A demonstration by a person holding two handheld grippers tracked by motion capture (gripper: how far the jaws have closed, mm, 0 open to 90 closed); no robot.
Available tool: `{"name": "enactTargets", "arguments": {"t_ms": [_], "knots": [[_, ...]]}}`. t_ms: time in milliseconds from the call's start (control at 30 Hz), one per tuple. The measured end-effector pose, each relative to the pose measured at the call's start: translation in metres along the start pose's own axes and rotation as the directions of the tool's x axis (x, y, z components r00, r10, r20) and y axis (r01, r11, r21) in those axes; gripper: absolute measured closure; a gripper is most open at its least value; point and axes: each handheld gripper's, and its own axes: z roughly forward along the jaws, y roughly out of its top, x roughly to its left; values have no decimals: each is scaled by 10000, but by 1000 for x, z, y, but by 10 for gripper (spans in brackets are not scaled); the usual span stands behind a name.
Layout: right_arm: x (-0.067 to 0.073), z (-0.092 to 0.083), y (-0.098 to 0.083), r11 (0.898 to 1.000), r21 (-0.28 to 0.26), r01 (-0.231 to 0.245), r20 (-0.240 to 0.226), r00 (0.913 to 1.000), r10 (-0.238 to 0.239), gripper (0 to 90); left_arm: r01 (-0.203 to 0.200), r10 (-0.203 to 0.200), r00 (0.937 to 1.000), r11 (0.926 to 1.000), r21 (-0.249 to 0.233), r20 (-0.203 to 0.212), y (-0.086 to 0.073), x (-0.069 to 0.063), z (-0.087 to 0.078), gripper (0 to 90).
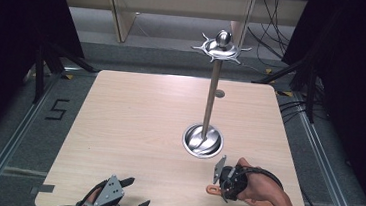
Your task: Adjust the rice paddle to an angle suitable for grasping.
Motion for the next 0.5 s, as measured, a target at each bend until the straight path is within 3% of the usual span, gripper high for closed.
{"name": "enactTargets", "arguments": {"t_ms": [67, 100, 200, 267, 300, 367, 400, 433, 500], "knots": [[-3, -1, -1, 9999, 92, 66, 139, 9999, -67, 661, -83, 83, 10000, 9999, 125, 38, 0, 1, -1, 147], [-5, 0, -2, 9995, 69, 321, 170, 9993, -322, 661, -83, 82, 10000, 9999, 124, 40, 0, 1, -1, 147], [-3, -2, -2, 9997, 256, -22, 36, 10000, 21, 661, -98, 97, 9999, 9999, 142, 35, 1, 1, -2, 147], [-8, 0, -4, 9995, 139, 269, 108, 9996, -270, 662, -81, 81, 10000, 9999, 124, 40, 0, 1, -1, 147], [-4, -2, -2, 9989, 409, -244, 25, 9997, 244, 662, -79, 79, 10000, 10000, 54, 11, 0, 1, -1, 148], [-5, -1, -3, 9992, 345, -220, 59, 9997, 218, 662, -187, 186, 9998, 9997, 126, 46, 1, 2, -1, 147], [-5, -2, -2, 9980, 442, -443, 45, 9990, 441, 661, -83, 82, 10000, 9999, 113, 27, 1, 1, -1, 147], [-7, -1, -3, 9992, 333, -227, 173, 9996, 221, 661, -105, 104, 9999, 9999, 124, 35, 0, 1, -1, 147], [-7, -1, -3, 9991, 374, -218, 163, 9996, 212, 660, -104, 104, 9999, 9999, 122, 45, 0, 1, -1, 147]]}}
